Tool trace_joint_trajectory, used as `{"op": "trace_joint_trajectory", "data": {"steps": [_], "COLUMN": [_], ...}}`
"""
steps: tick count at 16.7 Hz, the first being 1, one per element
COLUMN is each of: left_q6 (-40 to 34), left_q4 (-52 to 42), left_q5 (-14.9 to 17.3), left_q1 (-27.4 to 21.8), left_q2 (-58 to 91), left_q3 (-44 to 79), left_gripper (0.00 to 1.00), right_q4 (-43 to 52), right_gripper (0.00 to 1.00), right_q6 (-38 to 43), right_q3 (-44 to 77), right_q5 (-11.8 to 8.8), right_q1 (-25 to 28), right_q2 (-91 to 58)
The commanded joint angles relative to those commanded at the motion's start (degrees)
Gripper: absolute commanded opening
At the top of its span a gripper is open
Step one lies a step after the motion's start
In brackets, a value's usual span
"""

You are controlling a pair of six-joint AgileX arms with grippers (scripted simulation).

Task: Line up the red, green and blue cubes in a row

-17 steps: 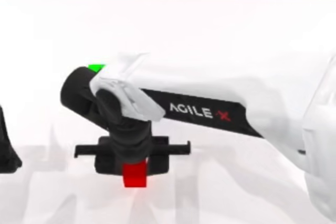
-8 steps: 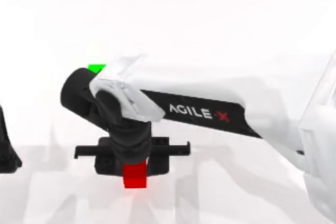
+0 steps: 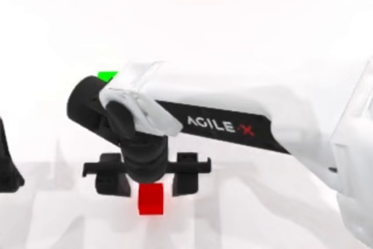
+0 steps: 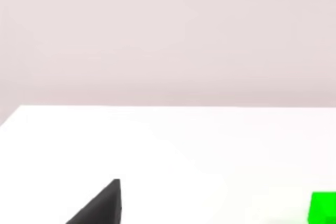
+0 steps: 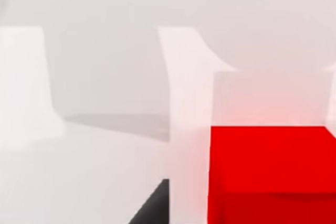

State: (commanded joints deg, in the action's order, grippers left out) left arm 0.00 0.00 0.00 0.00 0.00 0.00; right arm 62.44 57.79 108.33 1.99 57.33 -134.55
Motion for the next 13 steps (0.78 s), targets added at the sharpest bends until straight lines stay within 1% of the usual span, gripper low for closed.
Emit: {"op": "trace_joint_trajectory", "data": {"steps": [1,10,13], "left_q6": [0.00,0.00,0.00], "left_q4": [0.00,0.00,0.00], "left_q5": [0.00,0.00,0.00], "left_q1": [0.00,0.00,0.00], "left_q2": [0.00,0.00,0.00], "left_q3": [0.00,0.00,0.00], "left_gripper": [1.00,1.00,1.00], "right_q4": [0.00,0.20,4.11], "right_gripper": [1.00,1.00,1.00], "right_q6": [0.00,-0.01,0.03], "right_q3": [0.00,0.20,3.67], "right_q5": [0.00,0.00,0.04], "right_q1": [0.00,-0.12,0.22], "right_q2": [0.00,0.05,0.52]}}
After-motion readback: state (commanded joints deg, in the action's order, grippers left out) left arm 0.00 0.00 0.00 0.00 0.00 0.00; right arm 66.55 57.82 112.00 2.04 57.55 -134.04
